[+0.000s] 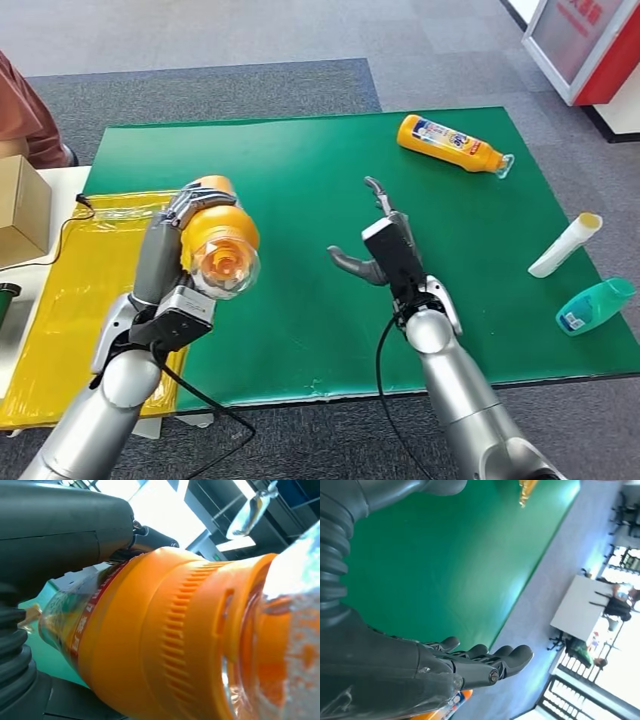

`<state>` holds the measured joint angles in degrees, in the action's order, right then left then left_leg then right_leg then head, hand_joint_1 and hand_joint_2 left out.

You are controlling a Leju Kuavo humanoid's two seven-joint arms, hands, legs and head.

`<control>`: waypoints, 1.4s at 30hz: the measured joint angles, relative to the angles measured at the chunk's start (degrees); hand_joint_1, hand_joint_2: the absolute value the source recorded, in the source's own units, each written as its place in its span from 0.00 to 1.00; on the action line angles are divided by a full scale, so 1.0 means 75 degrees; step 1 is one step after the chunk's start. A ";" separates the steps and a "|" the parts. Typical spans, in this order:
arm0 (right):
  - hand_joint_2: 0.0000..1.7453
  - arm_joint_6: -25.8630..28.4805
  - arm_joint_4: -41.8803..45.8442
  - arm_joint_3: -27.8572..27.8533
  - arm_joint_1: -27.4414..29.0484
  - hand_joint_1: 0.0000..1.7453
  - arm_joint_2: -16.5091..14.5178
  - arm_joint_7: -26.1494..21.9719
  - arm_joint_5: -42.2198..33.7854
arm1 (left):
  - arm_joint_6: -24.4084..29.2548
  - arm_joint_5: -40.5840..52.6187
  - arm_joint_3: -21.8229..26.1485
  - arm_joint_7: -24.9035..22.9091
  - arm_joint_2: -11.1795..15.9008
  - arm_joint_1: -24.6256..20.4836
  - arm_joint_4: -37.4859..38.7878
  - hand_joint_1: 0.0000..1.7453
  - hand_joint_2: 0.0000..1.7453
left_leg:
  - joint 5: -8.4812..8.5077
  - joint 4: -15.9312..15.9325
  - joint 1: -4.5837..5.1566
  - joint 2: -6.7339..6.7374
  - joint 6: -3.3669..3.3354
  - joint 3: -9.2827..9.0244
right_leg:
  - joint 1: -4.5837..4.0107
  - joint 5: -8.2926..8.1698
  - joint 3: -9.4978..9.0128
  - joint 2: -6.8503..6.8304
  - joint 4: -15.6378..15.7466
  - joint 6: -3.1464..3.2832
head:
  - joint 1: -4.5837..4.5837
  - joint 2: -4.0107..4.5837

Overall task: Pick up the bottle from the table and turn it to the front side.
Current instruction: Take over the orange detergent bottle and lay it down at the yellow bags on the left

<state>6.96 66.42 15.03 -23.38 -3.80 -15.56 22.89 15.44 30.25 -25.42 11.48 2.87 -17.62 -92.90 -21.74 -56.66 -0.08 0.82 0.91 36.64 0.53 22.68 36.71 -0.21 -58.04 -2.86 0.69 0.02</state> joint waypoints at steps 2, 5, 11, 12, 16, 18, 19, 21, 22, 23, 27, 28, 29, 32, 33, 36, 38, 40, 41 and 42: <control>1.00 -0.0055 0.0361 -0.0125 0.0140 0.00 0.0015 -0.0002 -0.0147 | 0.0364 0.0551 0.0117 -0.0086 -0.0001 0.0135 0.0092 1.00 1.00 | 0.0000 0.0000 -0.0001 0.0001 0.0000 0.0000 | -0.0002 0.0001 0.0001 0.0001 0.0000 0.0002 | 0.0001 0.0000; 1.00 -0.0105 0.0854 -0.0248 0.0322 0.00 0.0050 -0.0013 -0.0297 | 0.0862 0.1465 0.0292 -0.0244 -0.0001 0.0327 0.0243 1.00 1.00 | 0.0000 0.0000 -0.0001 0.0001 0.0000 0.0001 | -0.0001 0.0003 0.0000 -0.0001 0.0000 0.0002 | 0.0001 0.0000; 1.00 -0.0129 0.1594 -0.0420 0.0594 0.00 0.0116 -0.0074 -0.0516 | 0.1291 0.2962 0.0459 -0.0732 -0.0001 0.0626 0.0431 1.00 1.00 | -0.0002 0.0000 0.0001 0.0000 -0.0002 0.0002 | 0.0002 0.0003 -0.0001 -0.0001 0.0001 0.0001 | 0.0002 0.0000; 1.00 -0.0132 0.1666 -0.0436 0.0617 0.00 0.0124 -0.0079 -0.0537 | 0.1292 0.3021 0.0472 -0.0778 -0.0001 0.0647 0.0454 1.00 1.00 | -0.0002 0.0000 0.0001 0.0000 -0.0002 0.0002 | 0.0002 0.0003 -0.0001 -0.0001 0.0001 0.0001 | 0.0002 0.0000; 1.00 -0.0163 0.1951 -0.0514 0.0720 0.00 0.0140 -0.0165 -0.0697 | 0.1273 0.3888 0.0531 -0.1273 -0.0001 0.0671 0.0590 1.00 1.00 | -0.0001 0.0000 0.0001 0.0000 -0.0002 0.0001 | 0.0002 0.0002 -0.0001 -0.0001 0.0001 0.0002 | 0.0001 0.0000; 1.00 -0.0232 0.2171 -0.0544 0.0787 0.00 0.0146 -0.0237 -0.0829 | 0.1319 0.4771 0.0573 -0.1638 -0.0001 0.0671 0.0739 1.00 1.00 | -0.0001 0.0000 0.0000 0.0000 -0.0002 0.0001 | 0.0002 0.0002 0.0000 -0.0001 0.0001 0.0002 | 0.0001 0.0000; 1.00 -0.0290 0.2318 -0.0552 0.0815 0.00 0.0149 -0.0270 -0.0905 | 0.1357 0.5277 0.0584 -0.1840 -0.0007 0.0671 0.0853 1.00 1.00 | -0.0001 0.0000 0.0000 0.0000 -0.0002 0.0001 | 0.0001 0.0002 0.0000 -0.0001 0.0001 0.0002 | 0.0001 0.0000; 1.00 -0.0408 0.2625 -0.0552 0.0850 0.00 0.0151 -0.0310 -0.1023 | 0.1420 0.6165 0.0589 -0.2228 -0.0040 0.0678 0.1128 1.00 1.00 | -0.0001 0.0000 0.0000 0.0000 -0.0002 0.0001 | 0.0001 0.0003 0.0000 -0.0001 0.0001 0.0002 | 0.0002 0.0000; 1.00 -0.0458 0.2761 -0.0549 0.0858 0.00 0.0151 -0.0318 -0.1054 | 0.1438 0.6474 0.0589 -0.2390 -0.0072 0.0684 0.1271 1.00 1.00 | -0.0001 0.0000 0.0000 0.0000 -0.0002 0.0002 | 0.0002 0.0003 0.0000 -0.0001 0.0001 0.0002 | 0.0002 0.0000; 1.00 -0.0490 0.2881 -0.0540 0.0864 0.00 0.0151 -0.0320 -0.1070 | 0.1437 0.6705 0.0589 -0.2539 -0.0111 0.0687 0.1434 1.00 1.00 | -0.0002 0.0000 0.0001 0.0000 -0.0002 0.0002 | 0.0002 0.0003 0.0000 -0.0001 0.0001 0.0001 | 0.0003 0.0000; 1.00 -0.0465 0.3371 -0.0417 0.0893 0.00 0.0151 -0.0328 -0.0941 | 0.1295 0.7198 0.0607 -0.2949 -0.0255 0.0644 0.2335 1.00 1.00 | -0.0002 0.0000 0.0002 0.0000 -0.0002 0.0002 | 0.0003 0.0004 -0.0001 -0.0001 0.0001 0.0000 | 0.0001 0.0000; 1.00 -0.0429 0.3481 -0.0379 0.0907 0.00 0.0151 -0.0331 -0.0873 | 0.1248 0.7188 0.0616 -0.2955 -0.0268 0.0625 0.2564 1.00 1.00 | -0.0002 0.0000 0.0001 0.0000 -0.0002 0.0001 | 0.0003 0.0004 -0.0001 -0.0001 0.0001 0.0000 | 0.0001 0.0000; 1.00 -0.0393 0.3592 -0.0346 0.0928 0.00 0.0151 -0.0339 -0.0818 | 0.1208 0.7133 0.0634 -0.2917 -0.0278 0.0601 0.2785 1.00 1.00 | -0.0002 0.0000 0.0001 0.0000 -0.0002 0.0001 | 0.0003 0.0004 -0.0001 -0.0001 0.0001 0.0000 | 0.0001 0.0000; 1.00 -0.0337 0.3883 -0.0296 0.1003 0.00 0.0152 -0.0405 -0.0768 | 0.1138 0.6867 0.0744 -0.2720 -0.0310 0.0536 0.3345 1.00 1.00 | -0.0001 0.0000 0.0001 0.0000 -0.0002 0.0001 | 0.0002 0.0004 -0.0001 -0.0001 0.0001 0.0001 | 0.0001 0.0000; 1.00 -0.0329 0.3970 -0.0293 0.1021 0.00 0.0153 -0.0431 -0.0767 | 0.1130 0.6811 0.0781 -0.2681 -0.0322 0.0523 0.3502 1.00 1.00 | -0.0001 0.0000 0.0001 0.0000 -0.0002 0.0001 | 0.0002 0.0003 -0.0001 -0.0001 0.0001 0.0001 | 0.0001 0.0000; 1.00 -0.0313 0.4172 -0.0292 0.1048 0.00 0.0168 -0.0471 -0.0767 | 0.1129 0.6754 0.0847 -0.2639 -0.0356 0.0501 0.3852 1.00 1.00 | -0.0001 0.0000 0.0001 0.0000 -0.0002 0.0001 | 0.0002 0.0003 0.0000 -0.0001 0.0001 0.0001 | 0.0001 0.0000; 1.00 -0.0313 0.4253 -0.0291 0.1062 0.00 0.0180 -0.0478 -0.0767 | 0.1131 0.6753 0.0876 -0.2629 -0.0377 0.0497 0.3993 1.00 1.00 | -0.0001 0.0000 0.0001 0.0000 -0.0002 0.0002 | 0.0002 0.0004 -0.0001 -0.0001 0.0001 0.0001 | 0.0002 0.0000; 1.00 -0.0313 0.4306 -0.0289 0.1076 0.00 0.0187 -0.0487 -0.0765 | 0.1125 0.6752 0.0908 -0.2621 -0.0397 0.0486 0.4092 1.00 1.00 | -0.0001 0.0000 0.0001 0.0000 -0.0002 0.0002 | 0.0002 0.0003 -0.0001 -0.0001 0.0001 0.0001 | 0.0002 0.0000; 1.00 -0.0311 0.4332 -0.0288 0.1084 0.00 0.0189 -0.0500 -0.0764 | 0.1114 0.6753 0.0925 -0.2618 -0.0408 0.0477 0.4136 1.00 1.00 | -0.0001 0.0000 0.0001 0.0000 -0.0002 0.0002 | 0.0002 0.0003 -0.0001 -0.0001 0.0001 0.0001 | 0.0001 0.0000; 1.00 -0.0304 0.4370 -0.0286 0.1097 0.00 0.0192 -0.0522 -0.0757 | 0.1094 0.6758 0.0948 -0.2633 -0.0420 0.0465 0.4191 1.00 1.00 | -0.0001 0.0000 0.0001 0.0000 -0.0002 0.0002 | 0.0003 0.0003 -0.0001 -0.0002 0.0001 0.0001 | 0.0001 0.0000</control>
<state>4.68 99.20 12.88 -15.15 -2.36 -19.47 17.21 23.64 80.94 -18.31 -8.27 -0.28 -14.13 -61.47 -21.75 -56.66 -0.07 0.82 0.89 36.65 0.55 22.71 36.70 -0.22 -58.04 -2.86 0.70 0.02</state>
